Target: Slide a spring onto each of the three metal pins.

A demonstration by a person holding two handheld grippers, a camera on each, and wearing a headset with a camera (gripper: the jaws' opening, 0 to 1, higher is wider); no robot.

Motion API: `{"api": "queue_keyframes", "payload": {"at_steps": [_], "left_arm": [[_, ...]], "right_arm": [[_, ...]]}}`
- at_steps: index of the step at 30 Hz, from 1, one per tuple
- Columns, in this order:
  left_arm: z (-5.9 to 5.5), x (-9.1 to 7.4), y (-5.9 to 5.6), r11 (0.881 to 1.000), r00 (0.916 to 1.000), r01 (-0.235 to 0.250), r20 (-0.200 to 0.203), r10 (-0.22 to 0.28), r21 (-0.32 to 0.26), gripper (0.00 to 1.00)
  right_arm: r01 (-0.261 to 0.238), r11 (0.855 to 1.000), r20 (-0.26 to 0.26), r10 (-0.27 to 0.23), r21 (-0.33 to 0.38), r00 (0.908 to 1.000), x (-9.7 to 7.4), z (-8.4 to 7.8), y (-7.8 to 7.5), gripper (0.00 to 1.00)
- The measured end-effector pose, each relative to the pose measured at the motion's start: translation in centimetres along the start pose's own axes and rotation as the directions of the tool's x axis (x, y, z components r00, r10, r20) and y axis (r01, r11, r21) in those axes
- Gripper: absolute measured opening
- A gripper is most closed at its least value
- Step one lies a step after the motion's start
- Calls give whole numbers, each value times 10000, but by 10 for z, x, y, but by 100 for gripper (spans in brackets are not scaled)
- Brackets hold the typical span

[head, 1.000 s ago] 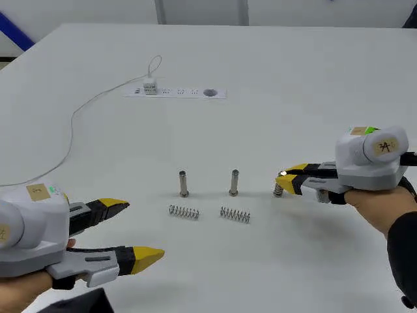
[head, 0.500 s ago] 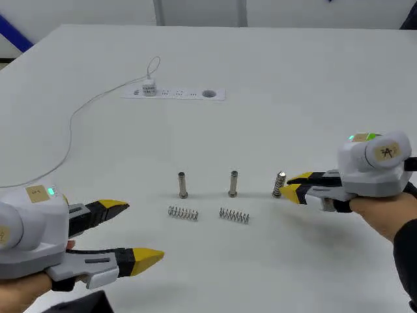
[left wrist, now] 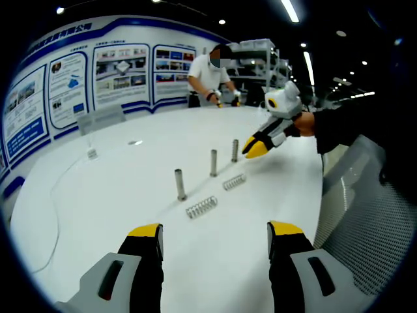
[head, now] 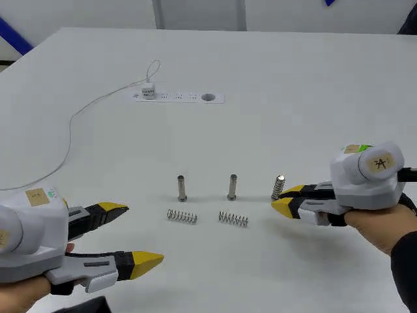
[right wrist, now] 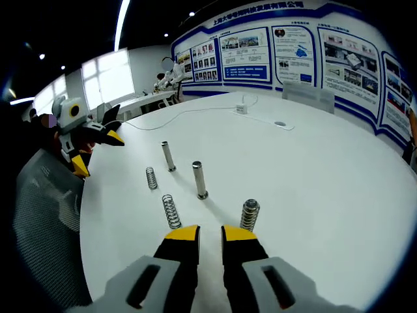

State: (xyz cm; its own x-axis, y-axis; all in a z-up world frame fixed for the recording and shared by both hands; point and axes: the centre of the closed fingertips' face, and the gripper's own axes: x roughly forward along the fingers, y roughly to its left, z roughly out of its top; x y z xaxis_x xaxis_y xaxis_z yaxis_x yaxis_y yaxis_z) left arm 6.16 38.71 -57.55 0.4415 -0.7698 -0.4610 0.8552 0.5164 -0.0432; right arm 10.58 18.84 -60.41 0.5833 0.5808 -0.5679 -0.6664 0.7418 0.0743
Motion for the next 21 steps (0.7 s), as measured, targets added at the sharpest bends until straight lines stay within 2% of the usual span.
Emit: {"api": "queue_keyframes", "payload": {"at_steps": [11, 21], "left_arm": [[0, 0, 0, 10000, 10000, -1, 15, 1, 12, 66], [0, 0, 1, 10000, 10000, -47, 26, 47, 3, 66]], "right_arm": [[-841, 9929, -311, 818, -842, 9962, 15, 10, 29, 14], [-1425, 9710, -1037, 1243, -1920, 9868, 37, 20, 50, 15]]}}
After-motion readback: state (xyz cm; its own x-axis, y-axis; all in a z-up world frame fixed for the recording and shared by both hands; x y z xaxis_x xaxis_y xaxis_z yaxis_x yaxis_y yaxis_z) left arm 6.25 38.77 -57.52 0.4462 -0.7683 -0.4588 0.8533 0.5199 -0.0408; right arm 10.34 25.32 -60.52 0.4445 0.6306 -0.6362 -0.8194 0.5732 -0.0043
